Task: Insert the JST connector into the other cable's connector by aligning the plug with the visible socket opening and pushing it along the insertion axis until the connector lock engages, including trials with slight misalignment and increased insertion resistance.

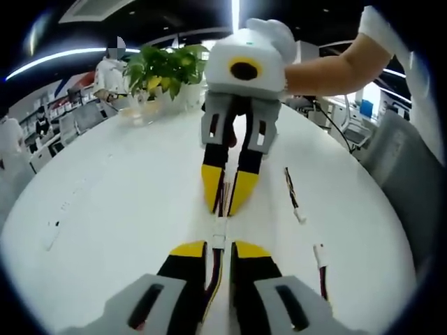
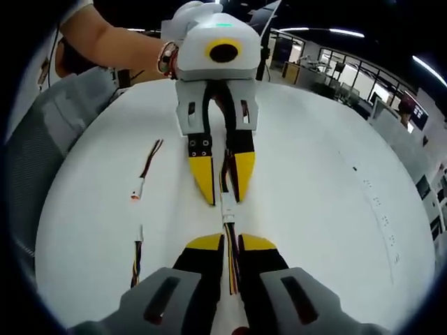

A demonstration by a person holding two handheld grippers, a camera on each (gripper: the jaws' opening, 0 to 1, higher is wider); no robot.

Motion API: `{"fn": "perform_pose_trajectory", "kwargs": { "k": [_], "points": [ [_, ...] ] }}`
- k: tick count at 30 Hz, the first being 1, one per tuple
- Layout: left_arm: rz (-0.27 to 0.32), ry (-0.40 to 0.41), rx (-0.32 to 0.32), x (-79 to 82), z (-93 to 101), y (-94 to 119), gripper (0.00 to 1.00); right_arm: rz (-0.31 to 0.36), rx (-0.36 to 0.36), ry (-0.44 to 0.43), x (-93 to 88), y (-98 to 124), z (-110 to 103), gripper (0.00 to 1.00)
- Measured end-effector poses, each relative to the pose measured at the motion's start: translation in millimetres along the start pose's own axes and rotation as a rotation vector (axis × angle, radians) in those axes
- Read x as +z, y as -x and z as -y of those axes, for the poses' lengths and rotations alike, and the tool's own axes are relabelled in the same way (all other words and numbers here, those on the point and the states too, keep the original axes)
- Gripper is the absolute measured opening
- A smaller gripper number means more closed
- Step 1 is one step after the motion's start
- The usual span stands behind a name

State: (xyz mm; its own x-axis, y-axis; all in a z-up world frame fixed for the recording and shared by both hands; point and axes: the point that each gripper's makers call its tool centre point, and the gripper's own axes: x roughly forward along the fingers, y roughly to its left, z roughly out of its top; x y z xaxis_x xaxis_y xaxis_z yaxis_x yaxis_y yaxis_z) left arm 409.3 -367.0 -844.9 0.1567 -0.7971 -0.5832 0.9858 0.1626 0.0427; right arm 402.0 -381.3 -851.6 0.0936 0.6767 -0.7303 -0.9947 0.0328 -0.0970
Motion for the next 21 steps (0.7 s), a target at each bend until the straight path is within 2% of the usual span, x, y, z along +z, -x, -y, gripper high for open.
{"fn": "perform_pose_trajectory", "kwargs": {
  "k": [5, 12, 21],
  "points": [
    [0.011, 0.016, 0.008, 2.9, 2.3, 2.8, 0.14, 0.008, -0.007, -0.003, 3.5, 2.1, 1.7, 0.08],
    [0.065, 0.051, 0.051, 17.4, 4.4, 15.4, 0.22, 0.02, -0.02, -0.001, 11.1, 7.6, 4.7, 0.11],
    [0.097, 0.048, 0.079, 29.3, 7.2, 30.5, 0.24, 0.022, -0.035, 0.009, 17.6, 16.5, 4.3, 0.13]
  ]
}}
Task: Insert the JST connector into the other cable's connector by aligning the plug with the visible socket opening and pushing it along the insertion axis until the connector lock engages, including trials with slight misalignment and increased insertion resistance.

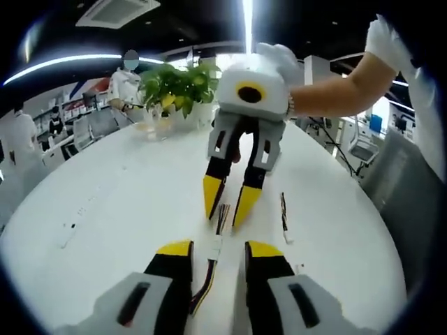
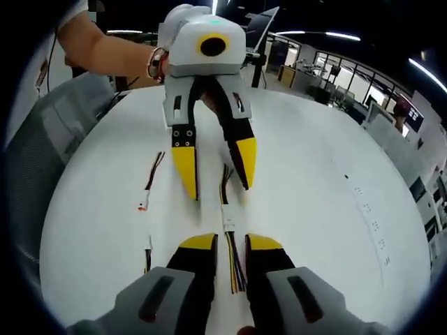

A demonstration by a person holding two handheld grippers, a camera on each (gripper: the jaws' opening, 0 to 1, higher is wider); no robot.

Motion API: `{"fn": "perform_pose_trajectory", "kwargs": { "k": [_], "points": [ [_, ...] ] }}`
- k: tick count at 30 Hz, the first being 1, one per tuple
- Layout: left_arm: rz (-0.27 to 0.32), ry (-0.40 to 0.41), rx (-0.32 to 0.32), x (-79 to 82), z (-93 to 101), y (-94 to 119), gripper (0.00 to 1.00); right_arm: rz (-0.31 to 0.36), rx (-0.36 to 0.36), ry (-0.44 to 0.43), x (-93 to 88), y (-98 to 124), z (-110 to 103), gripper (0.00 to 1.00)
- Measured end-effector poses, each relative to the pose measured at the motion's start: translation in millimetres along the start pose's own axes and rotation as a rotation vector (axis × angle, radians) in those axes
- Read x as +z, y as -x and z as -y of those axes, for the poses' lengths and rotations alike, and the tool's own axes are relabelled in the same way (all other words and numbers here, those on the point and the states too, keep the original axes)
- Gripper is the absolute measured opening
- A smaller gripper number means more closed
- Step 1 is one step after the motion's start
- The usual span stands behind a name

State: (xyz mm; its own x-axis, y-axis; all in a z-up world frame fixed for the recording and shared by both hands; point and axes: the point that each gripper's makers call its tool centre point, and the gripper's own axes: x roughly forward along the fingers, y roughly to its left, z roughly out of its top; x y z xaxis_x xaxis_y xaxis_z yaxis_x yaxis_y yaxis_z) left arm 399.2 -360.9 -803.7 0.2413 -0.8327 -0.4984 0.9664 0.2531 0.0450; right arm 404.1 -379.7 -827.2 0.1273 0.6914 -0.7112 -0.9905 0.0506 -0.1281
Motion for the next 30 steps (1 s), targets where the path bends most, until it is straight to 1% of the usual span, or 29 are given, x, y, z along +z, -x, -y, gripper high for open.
{"fn": "perform_pose_trajectory", "kwargs": {
  "k": [6, 10, 13, 17, 19, 21, 24, 28, 30],
  "points": [
    [0.016, 0.009, 0.026, 4.2, 2.9, 11.4, 0.24, -0.009, -0.015, 0.012, 0.9, 9.7, -1.2, 0.14],
    [0.023, 0.011, 0.047, 7.2, 6.4, 20.6, 0.24, -0.011, -0.022, 0.017, 2.7, 17.4, -7.1, 0.16],
    [0.016, 0.004, 0.049, 8.4, 15.1, 24.7, 0.24, -0.012, -0.025, 0.023, 2.3, 21.0, -10.2, 0.17],
    [0.012, 0.001, 0.055, 7.9, 20.2, 29.7, 0.25, -0.011, -0.022, 0.03, 3.3, 24.7, -19.3, 0.18],
    [0.013, 0.004, 0.056, 8.4, 24.6, 31.5, 0.25, -0.018, -0.019, 0.041, 2.5, 25.6, -24.3, 0.18],
    [0.013, 0.004, 0.056, 8.7, 32.4, 31.4, 0.25, -0.038, -0.02, 0.067, -1.2, 26.2, -28.0, 0.18],
    [-0.013, -0.007, 0.038, 1.5, 45.4, 30.3, 0.25, -0.037, -0.006, 0.058, -3.8, 26.3, -34.4, 0.19],
    [-0.015, 0.012, 0.023, -5.7, 53.9, 28.7, 0.25, -0.045, 0.001, 0.053, -7.9, 24.9, -39.4, 0.2],
    [-0.026, 0.013, 0.009, -10.6, 58.9, 27.5, 0.25, -0.046, 0.004, 0.05, -9.5, 24.2, -40.4, 0.2]
  ]
}}
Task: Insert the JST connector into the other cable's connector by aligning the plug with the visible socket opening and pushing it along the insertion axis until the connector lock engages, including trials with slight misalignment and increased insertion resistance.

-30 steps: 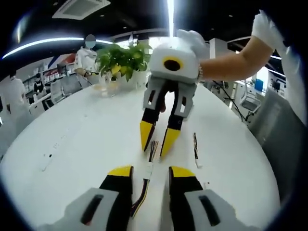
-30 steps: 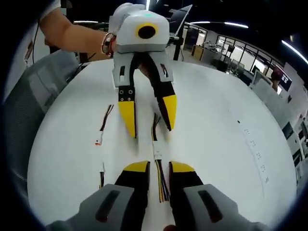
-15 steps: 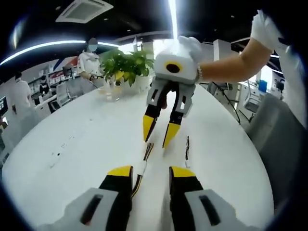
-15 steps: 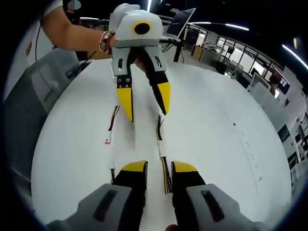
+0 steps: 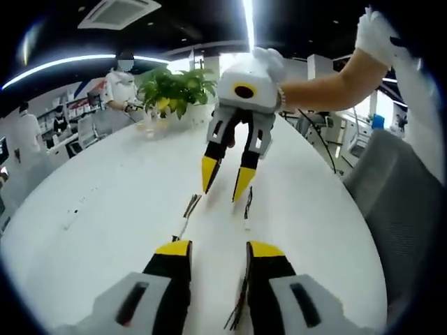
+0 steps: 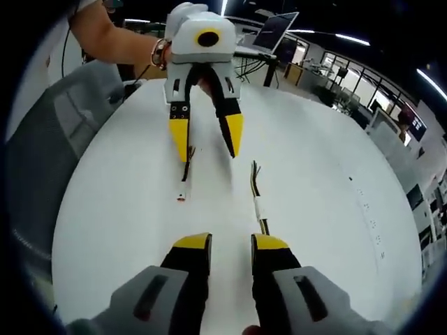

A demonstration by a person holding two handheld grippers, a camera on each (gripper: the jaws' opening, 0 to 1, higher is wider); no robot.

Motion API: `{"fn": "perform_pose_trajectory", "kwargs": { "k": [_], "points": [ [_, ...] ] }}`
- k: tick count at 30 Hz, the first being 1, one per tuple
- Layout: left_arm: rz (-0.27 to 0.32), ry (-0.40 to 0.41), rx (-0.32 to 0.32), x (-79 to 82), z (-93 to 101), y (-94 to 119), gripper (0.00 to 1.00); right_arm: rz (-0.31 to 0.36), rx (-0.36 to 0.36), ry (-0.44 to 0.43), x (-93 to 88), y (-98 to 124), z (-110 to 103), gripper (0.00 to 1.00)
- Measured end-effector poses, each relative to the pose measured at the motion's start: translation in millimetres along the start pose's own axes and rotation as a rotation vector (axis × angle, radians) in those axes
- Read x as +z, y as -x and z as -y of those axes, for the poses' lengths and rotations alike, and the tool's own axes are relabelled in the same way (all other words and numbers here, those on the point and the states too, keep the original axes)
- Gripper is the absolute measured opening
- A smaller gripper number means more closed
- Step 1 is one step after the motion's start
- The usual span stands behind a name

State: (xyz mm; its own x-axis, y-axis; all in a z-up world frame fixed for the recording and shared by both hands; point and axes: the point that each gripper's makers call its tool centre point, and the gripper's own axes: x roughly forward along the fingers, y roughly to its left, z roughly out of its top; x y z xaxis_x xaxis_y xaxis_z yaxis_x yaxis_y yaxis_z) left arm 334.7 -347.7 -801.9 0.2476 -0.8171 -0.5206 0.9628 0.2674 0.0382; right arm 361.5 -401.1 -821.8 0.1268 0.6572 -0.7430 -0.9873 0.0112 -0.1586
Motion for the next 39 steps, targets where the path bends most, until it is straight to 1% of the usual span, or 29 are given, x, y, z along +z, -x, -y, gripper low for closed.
{"fn": "perform_pose_trajectory", "kwargs": {
  "k": [3, 9, 16, 22, 25, 27, 32, 35, 39],
  "points": [
    [-0.017, -0.002, -0.013, -7.4, 4.8, -1.2, 0.25, 0.002, 0.004, -0.005, -0.5, -1.3, -5.4, 0.2],
    [-0.021, 0.015, -0.013, -15.6, 7.6, 0.1, 0.25, -0.009, 0.025, -0.012, -6.6, -7.2, -14.8, 0.21],
    [-0.039, 0.025, -0.02, -26.7, 13.0, -2.8, 0.25, -0.008, 0.036, -0.024, -6.0, -10.4, -26.0, 0.21],
    [-0.045, 0.031, -0.034, -31.8, 19.1, -5.9, 0.24, -0.005, 0.055, -0.033, -6.4, -14.0, -36.7, 0.21],
    [-0.048, 0.038, -0.039, -34.9, 21.5, -7.2, 0.24, -0.005, 0.068, -0.035, -9.5, -18.1, -41.8, 0.21],
    [-0.046, 0.043, -0.038, -36.1, 21.8, -7.9, 0.24, 0.005, 0.075, -0.039, -8.3, -18.9, -45.3, 0.2],
    [-0.045, 0.042, -0.038, -38.4, 23.4, -11.1, 0.21, 0.019, 0.09, -0.029, -8.9, -21.9, -51.2, 0.14],
    [-0.041, 0.043, -0.039, -40.2, 24.8, -13.6, 0.18, 0.039, 0.093, -0.036, -7.9, -22.8, -53.0, 0.13],
    [-0.044, 0.045, -0.045, -43.2, 27.7, -16.0, 0.16, 0.046, 0.095, -0.039, -7.5, -23.3, -53.2, 0.11]
  ]
}}
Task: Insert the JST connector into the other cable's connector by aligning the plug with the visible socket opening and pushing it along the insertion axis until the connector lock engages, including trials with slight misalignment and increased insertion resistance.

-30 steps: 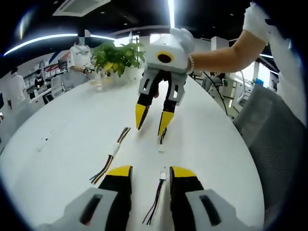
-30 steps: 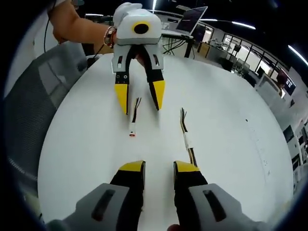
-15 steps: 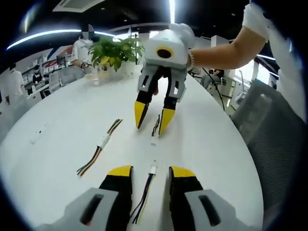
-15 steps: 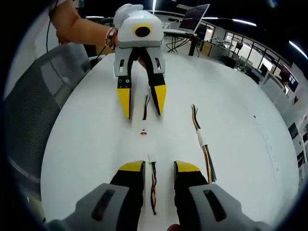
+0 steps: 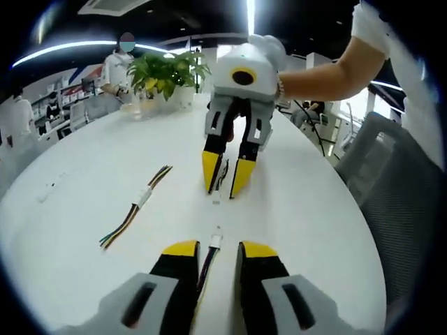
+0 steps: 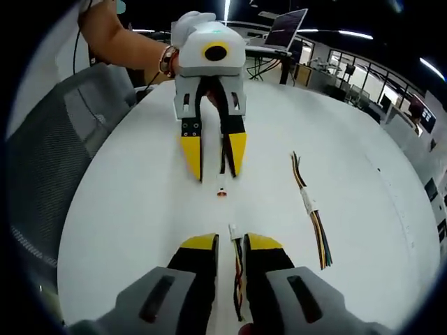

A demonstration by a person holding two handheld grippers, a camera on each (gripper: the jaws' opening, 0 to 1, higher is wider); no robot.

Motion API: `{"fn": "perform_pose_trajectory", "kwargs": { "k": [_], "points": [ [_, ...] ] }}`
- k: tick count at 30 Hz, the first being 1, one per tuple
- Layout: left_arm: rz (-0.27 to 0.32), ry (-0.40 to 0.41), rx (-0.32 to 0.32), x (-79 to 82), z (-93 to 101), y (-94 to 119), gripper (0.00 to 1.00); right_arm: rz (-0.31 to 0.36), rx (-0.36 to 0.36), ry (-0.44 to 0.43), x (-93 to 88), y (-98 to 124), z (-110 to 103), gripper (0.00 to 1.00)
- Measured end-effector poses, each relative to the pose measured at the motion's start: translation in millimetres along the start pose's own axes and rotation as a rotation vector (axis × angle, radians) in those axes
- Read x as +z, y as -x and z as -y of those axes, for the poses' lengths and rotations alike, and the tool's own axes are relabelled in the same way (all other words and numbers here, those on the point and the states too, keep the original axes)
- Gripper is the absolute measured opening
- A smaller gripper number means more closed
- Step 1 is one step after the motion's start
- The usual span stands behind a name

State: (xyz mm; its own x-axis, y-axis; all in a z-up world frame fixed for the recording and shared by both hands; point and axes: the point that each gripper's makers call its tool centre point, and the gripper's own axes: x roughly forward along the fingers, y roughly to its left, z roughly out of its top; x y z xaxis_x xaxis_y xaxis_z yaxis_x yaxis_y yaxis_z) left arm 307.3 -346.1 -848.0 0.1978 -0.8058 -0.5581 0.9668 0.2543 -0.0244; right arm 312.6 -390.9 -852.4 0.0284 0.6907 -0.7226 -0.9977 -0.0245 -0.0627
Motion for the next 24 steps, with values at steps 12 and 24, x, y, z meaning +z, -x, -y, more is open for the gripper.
{"fn": "perform_pose_trajectory", "kwargs": {
  "k": [12, 24],
  "points": [
    [0.052, 0.035, 0.016, 3.4, -4.7, -2.3, 0.1, 0.055, -0.005, -0.04, -0.7, 1.0, 2.2, 0.07],
    [0.066, 0.025, 0.029, 4.2, -5.5, -1.9, 0.04, 0.104, -0.026, -0.078, -3.5, 2.9, 5.7, 0.04]
  ]
}}
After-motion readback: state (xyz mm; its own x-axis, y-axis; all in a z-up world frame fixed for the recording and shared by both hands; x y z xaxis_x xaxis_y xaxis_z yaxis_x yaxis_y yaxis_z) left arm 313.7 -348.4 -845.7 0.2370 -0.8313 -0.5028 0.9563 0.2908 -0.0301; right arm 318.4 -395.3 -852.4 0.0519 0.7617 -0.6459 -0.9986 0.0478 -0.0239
